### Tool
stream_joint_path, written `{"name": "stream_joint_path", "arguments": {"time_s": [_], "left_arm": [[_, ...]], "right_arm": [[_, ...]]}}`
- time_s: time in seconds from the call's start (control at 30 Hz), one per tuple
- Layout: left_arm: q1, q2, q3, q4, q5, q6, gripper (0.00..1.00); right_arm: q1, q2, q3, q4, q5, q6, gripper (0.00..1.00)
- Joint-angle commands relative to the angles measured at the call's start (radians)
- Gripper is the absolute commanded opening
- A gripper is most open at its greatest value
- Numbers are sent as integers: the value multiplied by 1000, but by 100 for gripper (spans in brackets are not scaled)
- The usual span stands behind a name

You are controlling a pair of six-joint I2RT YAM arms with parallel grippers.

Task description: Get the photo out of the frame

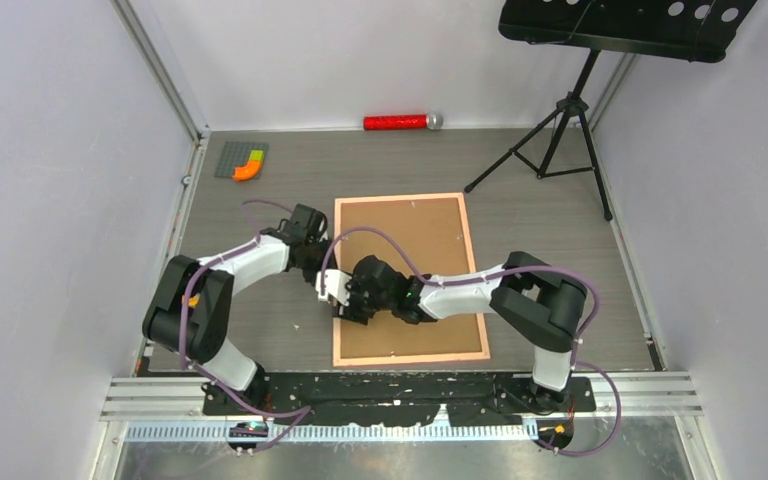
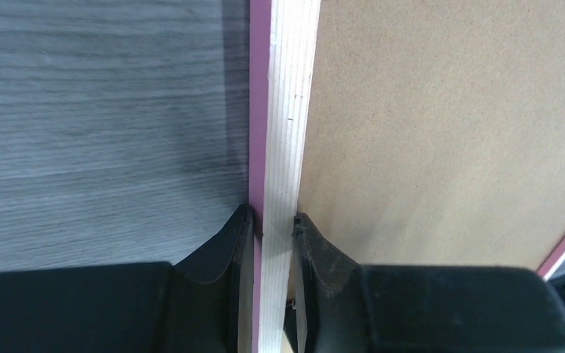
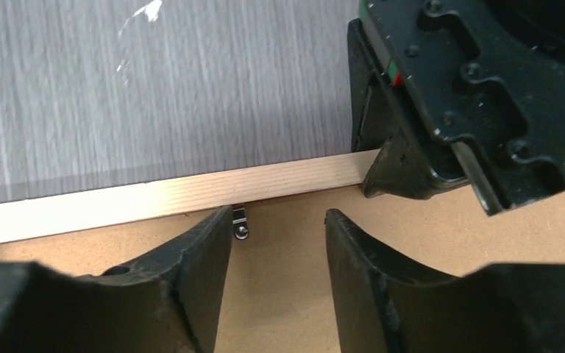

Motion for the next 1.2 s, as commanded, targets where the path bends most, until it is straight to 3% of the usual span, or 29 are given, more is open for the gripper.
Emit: {"name": "stream_joint_path", "arguments": {"time_s": [0.0,0.2,0.27,0.43,0.5,0.6,0.7,0.9,1.07,1.17], "left_arm": [[-20,30,-59,-4,-5,-2,11],[-25,10,-95,5,-18,-47,6],[-24,0,-105,5,-30,-68,4],[-24,-39,-126,-14,-91,-120,1],[-24,-60,-139,-10,-96,-127,0],[-24,-87,-159,-2,-80,-120,0],[-27,-121,-213,7,-52,-125,0],[-28,-235,-340,11,-111,-240,0],[-26,-277,-339,-136,-291,-393,0],[-14,-303,-343,-126,-317,-472,0]], "right_arm": [[5,120,67,49,252,119,51],[5,71,15,134,542,276,39],[4,39,-14,139,630,349,31],[-4,-5,-13,21,819,542,29],[-9,-22,-6,-31,832,589,35],[-25,-87,-32,-8,787,610,55],[-63,-180,-73,74,658,612,74],[-186,-272,-178,250,373,569,99],[-205,-302,-203,257,398,518,96],[-219,-326,-219,248,411,534,96]]}}
